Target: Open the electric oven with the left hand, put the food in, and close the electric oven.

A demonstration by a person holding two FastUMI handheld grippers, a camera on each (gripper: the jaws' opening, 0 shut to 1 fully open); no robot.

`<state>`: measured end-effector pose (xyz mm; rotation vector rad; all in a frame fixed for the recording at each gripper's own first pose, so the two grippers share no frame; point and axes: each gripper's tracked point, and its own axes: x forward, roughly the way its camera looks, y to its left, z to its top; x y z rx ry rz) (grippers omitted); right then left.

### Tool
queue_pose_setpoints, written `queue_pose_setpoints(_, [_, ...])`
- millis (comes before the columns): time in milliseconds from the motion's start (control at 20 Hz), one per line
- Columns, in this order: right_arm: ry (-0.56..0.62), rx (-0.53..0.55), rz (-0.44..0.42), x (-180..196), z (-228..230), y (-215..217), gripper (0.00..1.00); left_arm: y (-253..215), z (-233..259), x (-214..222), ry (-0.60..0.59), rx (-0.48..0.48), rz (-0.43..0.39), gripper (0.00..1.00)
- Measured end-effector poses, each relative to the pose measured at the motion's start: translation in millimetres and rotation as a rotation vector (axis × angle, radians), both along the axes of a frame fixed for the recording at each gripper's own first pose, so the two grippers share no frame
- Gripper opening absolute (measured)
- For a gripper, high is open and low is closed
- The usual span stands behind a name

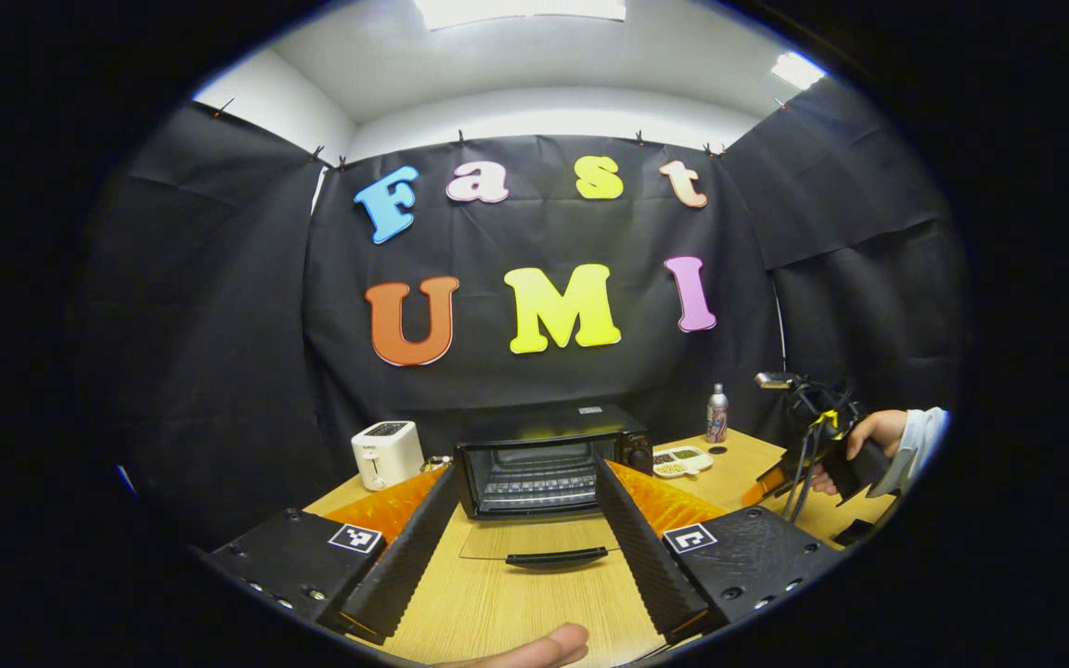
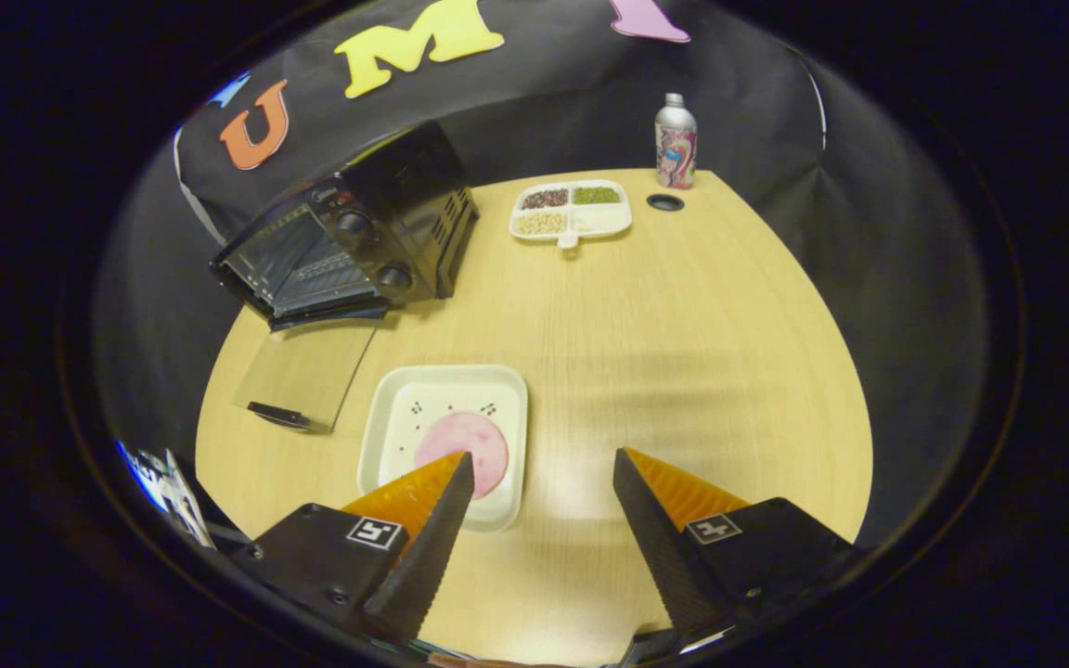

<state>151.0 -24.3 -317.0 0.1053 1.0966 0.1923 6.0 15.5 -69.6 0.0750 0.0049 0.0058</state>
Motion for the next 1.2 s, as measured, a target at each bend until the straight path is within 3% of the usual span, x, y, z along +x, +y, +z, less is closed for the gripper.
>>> queue_pose_setpoints(150, [0.062, 0.052, 0.02, 5.6, -17.6, 9.6, 0.82, 0.2, 12.5, -7.5, -0.03, 0.017, 0.024, 0.95])
queue_pose_setpoints(350, [0.173, 0.089, 0.023, 9.7, -38.6, 21.1, 0.65, -11.0, 22.2, -11.5, -0.048, 0.006, 0.003, 0.94])
queue_pose_setpoints(600, [0.285, 0.081, 0.076, 14.8, -56.0, 32.0, 0.17, -12.8, 15.0, -5.7, -0.012, -0.02, -0.004, 0.95])
queue_pose_setpoints(650, [0.293, 0.083, 0.089, 14.9, -55.9, 33.4, 0.12, -10.5, 13.9, -4.8, -0.008, -0.019, 0.008, 0.95])
queue_pose_setpoints(900, [0.345, 0.162, 0.119, 17.0, -56.1, 39.1, 0.05, -5.8, 7.8, -1.1, 0.023, -0.029, 0.028, 0.95])
queue_pose_setpoints(1200, [0.354, 0.338, 0.071, 1.6, -55.7, 37.1, 0.04, 4.8, 18.2, -11.2, 0.01, -0.035, 0.052, 0.95])
